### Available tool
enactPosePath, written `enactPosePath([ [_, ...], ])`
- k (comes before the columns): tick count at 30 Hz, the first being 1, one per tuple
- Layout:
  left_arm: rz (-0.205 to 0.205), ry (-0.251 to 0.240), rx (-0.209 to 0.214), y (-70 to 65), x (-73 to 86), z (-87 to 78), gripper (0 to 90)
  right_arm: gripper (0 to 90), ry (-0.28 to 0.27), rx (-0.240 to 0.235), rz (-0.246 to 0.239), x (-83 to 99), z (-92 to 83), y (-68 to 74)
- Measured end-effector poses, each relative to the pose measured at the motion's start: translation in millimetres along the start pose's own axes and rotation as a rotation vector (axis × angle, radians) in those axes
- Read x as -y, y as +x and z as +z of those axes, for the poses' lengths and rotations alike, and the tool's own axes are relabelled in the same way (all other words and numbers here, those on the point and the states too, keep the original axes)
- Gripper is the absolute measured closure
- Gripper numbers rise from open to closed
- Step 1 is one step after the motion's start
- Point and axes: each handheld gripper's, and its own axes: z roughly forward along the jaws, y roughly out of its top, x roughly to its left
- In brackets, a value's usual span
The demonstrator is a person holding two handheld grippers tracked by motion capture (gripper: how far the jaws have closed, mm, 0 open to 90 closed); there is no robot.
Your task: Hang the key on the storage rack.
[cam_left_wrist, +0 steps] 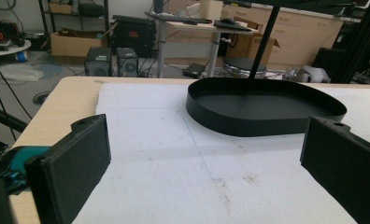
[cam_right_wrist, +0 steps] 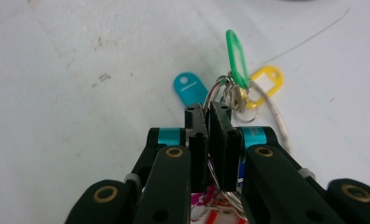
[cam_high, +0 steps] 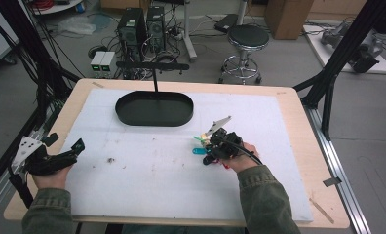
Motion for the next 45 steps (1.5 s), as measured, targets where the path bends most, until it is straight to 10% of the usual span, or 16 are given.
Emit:
enactPosePath([
  [45,-0.016,-0.002,0.021,1.3,0.8,2.8,2.2,86.5,-0.306,-0.046,0.067,-66.1,-70.7,-26.0],
])
